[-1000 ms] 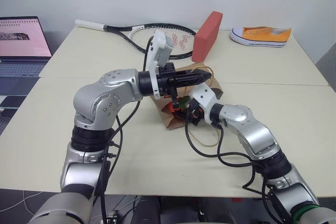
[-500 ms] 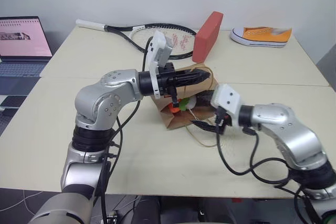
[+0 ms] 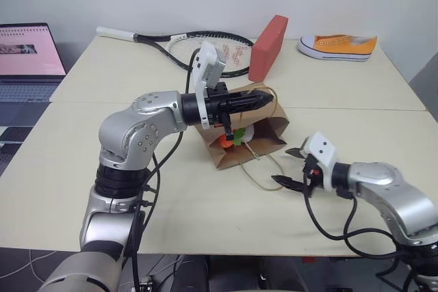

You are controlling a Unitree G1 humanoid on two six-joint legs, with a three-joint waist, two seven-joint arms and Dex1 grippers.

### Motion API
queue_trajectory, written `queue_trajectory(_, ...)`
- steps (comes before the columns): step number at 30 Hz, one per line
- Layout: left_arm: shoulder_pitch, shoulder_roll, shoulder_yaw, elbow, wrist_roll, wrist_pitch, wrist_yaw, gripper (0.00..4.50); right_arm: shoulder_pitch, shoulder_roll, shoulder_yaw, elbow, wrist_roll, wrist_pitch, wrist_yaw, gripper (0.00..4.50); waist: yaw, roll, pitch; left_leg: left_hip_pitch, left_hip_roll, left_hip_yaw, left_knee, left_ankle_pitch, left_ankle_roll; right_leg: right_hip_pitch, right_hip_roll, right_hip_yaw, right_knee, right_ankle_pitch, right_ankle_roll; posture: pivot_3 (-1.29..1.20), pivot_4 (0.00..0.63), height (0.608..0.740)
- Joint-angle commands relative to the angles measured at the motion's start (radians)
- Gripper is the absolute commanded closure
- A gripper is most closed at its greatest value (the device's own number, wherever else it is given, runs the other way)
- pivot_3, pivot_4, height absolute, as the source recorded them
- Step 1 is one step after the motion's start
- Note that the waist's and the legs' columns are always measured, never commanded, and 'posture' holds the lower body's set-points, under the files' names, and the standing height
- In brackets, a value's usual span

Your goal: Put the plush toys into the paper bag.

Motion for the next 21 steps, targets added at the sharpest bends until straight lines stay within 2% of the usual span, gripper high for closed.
queue_trajectory(1,-0.022,-0.003,0.015,-0.016,-0.006,-0.017,0.006,4.50,-0.026,0.020,0.010,0.045,-0.028,0.015,-0.052,0.42,0.001,0.000,0.000,0.000,0.000,0.000,0.000,0.000,0.000,0.000,0.000,0.000,0.000,0.000,0.000,0.00,0.150,0.740)
queue_trajectory(3,-0.022,0.000,0.018,-0.019,-0.006,-0.017,0.008,4.50,-0.027,0.017,0.021,0.053,-0.032,0.019,-0.047,1.00,0.001,0.000,0.000,0.000,0.000,0.000,0.000,0.000,0.000,0.000,0.000,0.000,0.000,0.000,0.000,0.00,0.150,0.740)
queue_trajectory(12,-0.015,0.004,0.024,-0.022,-0.007,-0.020,0.015,4.50,-0.018,0.019,0.037,0.034,-0.026,0.028,-0.046,4.37,0.001,0.000,0.000,0.000,0.000,0.000,0.000,0.000,0.000,0.000,0.000,0.000,0.000,0.000,0.000,0.00,0.150,0.740)
queue_trajectory(17,-0.029,0.026,0.037,-0.003,0.002,-0.031,0.006,4.50,-0.051,0.018,0.016,0.022,-0.025,-0.003,-0.046,4.46,0.000,0.000,0.000,0.000,0.000,0.000,0.000,0.000,0.000,0.000,0.000,0.000,0.000,0.000,0.000,0.00,0.150,0.740)
queue_trajectory(21,-0.066,0.072,0.054,0.033,0.014,-0.048,-0.019,4.50,-0.101,-0.010,-0.094,-0.052,0.112,0.092,0.012,4.46,0.000,0.000,0.000,0.000,0.000,0.000,0.000,0.000,0.000,0.000,0.000,0.000,0.000,0.000,0.000,0.00,0.150,0.740)
